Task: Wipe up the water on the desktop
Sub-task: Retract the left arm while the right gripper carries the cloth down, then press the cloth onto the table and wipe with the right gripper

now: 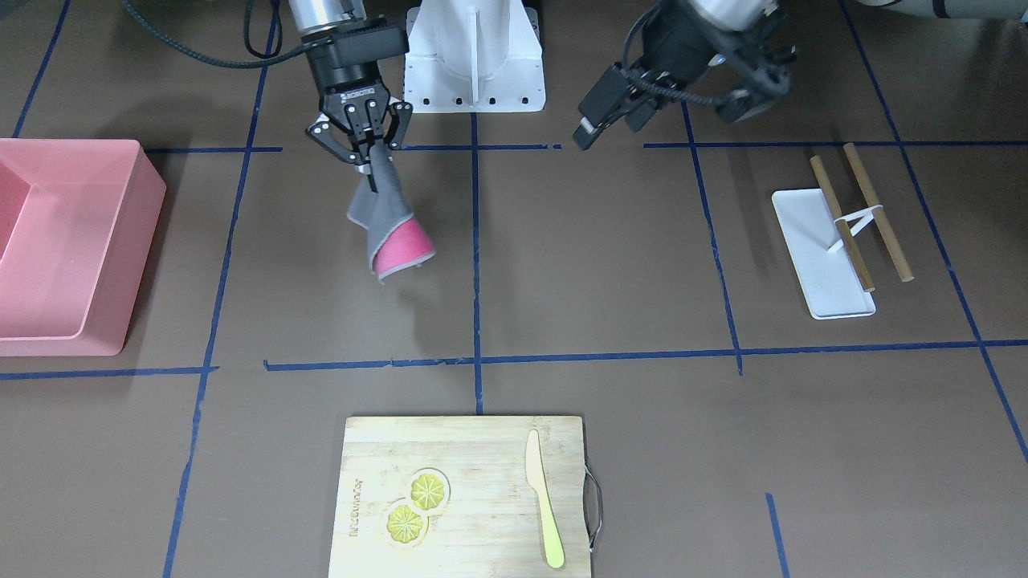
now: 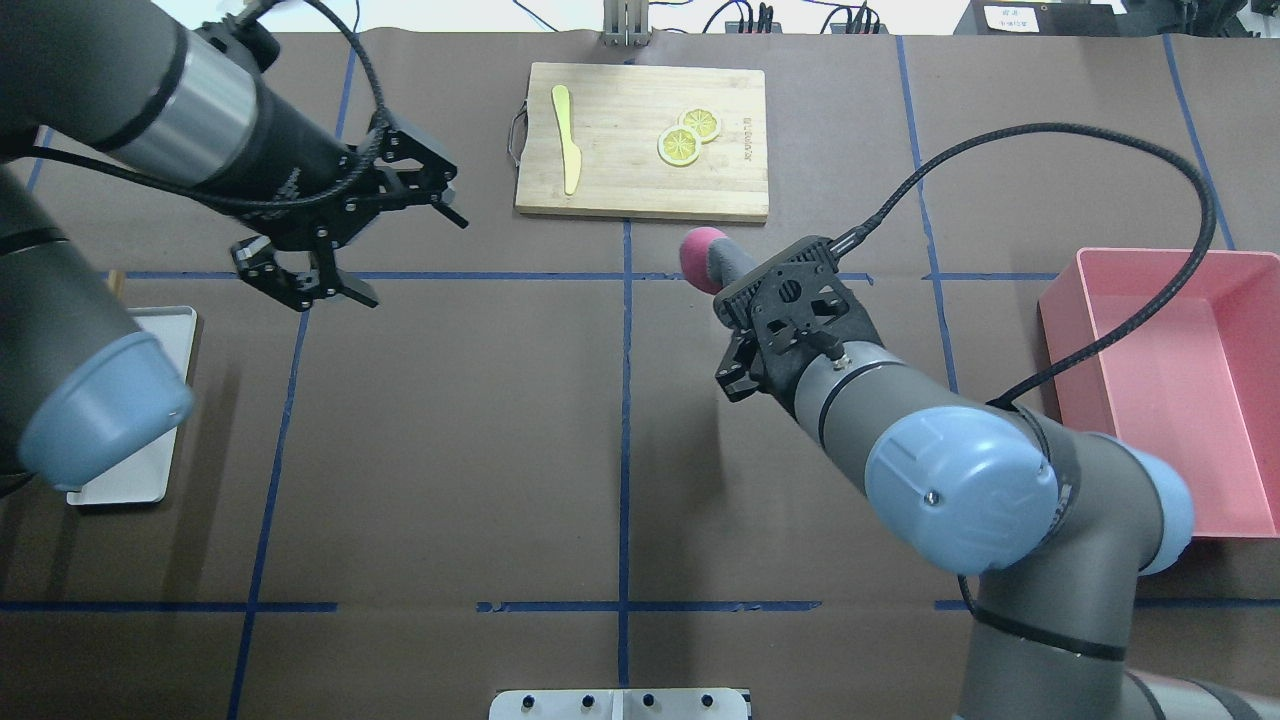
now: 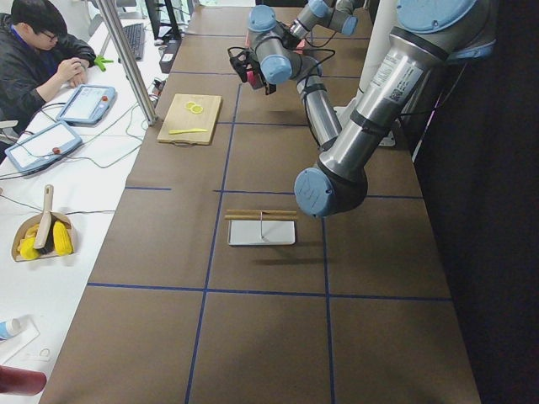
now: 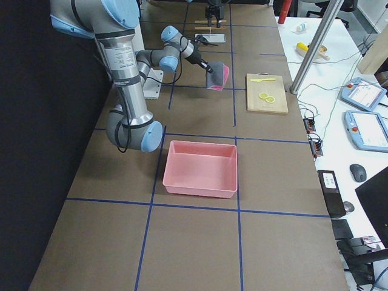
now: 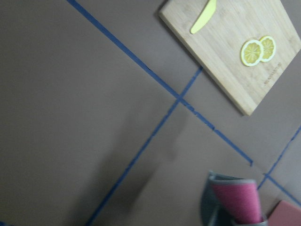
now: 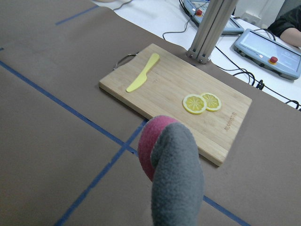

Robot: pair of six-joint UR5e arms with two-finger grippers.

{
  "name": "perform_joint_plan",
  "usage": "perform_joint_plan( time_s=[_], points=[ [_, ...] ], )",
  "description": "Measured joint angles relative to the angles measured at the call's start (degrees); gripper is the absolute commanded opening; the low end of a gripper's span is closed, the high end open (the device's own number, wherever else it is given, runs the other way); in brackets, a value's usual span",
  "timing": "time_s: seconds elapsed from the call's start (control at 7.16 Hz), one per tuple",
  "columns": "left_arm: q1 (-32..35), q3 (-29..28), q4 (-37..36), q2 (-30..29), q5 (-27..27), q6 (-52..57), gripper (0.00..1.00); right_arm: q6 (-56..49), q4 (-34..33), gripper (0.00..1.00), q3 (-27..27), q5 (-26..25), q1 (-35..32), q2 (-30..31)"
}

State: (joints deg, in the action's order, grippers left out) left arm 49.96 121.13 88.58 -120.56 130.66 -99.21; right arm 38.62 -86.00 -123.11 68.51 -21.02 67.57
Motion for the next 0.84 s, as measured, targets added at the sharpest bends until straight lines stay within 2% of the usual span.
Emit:
perform_joint_plan(
  time_s=[0.28,0.42,0.56,0.84],
  points=[
    [2.6,6.6,-5.8,4.7,0.1,8.6,1.00,-3.1,-10.6,0.00,-0.5,8.6,-5.8,-0.1],
    [4.1,9.8,-12.9,5.6,0.0,15.5,1.00,-6.6,-16.2,0.00,-0.4,12.9,-8.8,-0.1],
    [5.3,12.7,-20.1,5.9,-0.2,22.4,1.00,-10.3,-20.8,0.00,-0.1,15.7,-10.6,-0.1],
    [7.2,16.3,-26.2,7.7,-0.4,28.7,1.00,-14.2,-24.5,0.00,4.1,17.3,-11.6,-0.2]
  ],
)
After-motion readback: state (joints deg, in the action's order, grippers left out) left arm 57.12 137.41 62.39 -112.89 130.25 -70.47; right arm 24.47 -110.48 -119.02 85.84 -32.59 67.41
